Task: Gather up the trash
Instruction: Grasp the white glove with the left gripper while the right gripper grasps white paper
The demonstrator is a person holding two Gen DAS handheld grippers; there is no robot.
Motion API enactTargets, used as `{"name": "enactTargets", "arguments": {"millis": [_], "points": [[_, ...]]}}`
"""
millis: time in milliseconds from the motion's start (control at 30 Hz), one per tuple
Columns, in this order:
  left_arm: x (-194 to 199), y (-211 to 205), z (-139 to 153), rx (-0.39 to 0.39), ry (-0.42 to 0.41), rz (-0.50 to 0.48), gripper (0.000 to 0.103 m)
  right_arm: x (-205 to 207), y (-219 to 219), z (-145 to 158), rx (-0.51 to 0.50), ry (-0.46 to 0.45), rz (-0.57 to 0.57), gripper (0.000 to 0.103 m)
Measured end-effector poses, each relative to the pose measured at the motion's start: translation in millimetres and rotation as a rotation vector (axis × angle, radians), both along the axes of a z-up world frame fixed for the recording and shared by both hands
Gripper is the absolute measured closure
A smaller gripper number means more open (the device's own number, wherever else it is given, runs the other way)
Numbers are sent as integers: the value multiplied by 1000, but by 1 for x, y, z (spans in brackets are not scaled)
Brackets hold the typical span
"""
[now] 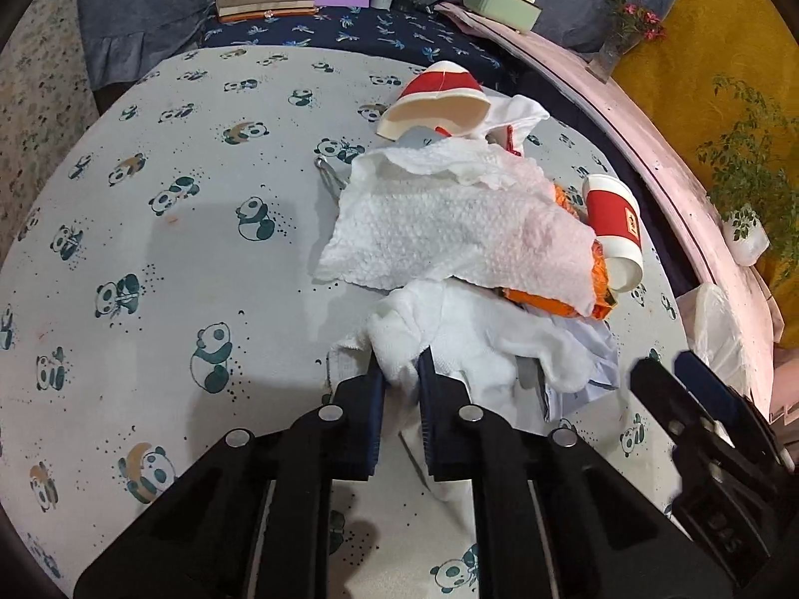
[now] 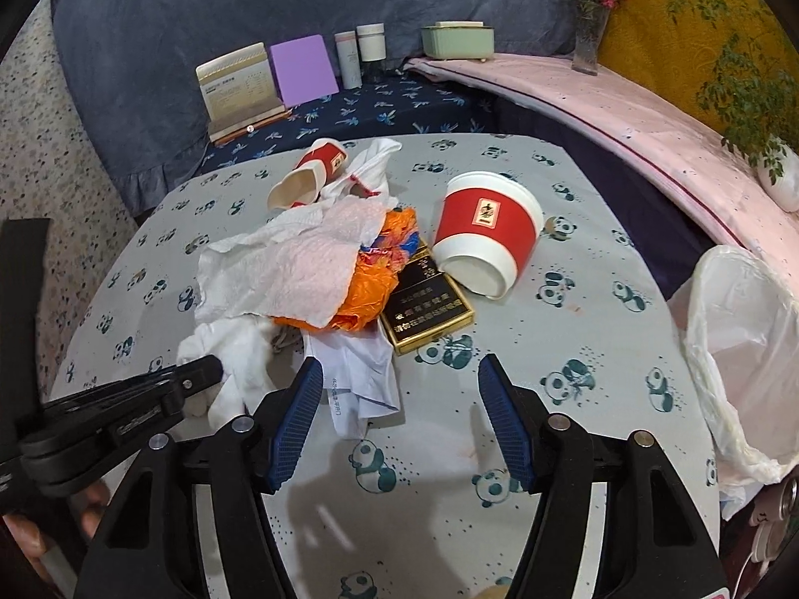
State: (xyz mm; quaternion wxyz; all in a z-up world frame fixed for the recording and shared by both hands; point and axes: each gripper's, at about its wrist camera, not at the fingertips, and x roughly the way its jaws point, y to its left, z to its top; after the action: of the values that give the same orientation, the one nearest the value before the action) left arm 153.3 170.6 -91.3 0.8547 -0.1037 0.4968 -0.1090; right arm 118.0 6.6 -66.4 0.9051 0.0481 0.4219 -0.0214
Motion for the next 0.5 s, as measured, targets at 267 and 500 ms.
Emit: {"name": "enactTargets", "arguments": {"millis": [267,500], "points": [[-10,5,10,34,-18,2,91,21,1,-29,34,66,5,67],[-16,2,14,52,-23,0,91,14,1,-28,73,59,50,91]]}}
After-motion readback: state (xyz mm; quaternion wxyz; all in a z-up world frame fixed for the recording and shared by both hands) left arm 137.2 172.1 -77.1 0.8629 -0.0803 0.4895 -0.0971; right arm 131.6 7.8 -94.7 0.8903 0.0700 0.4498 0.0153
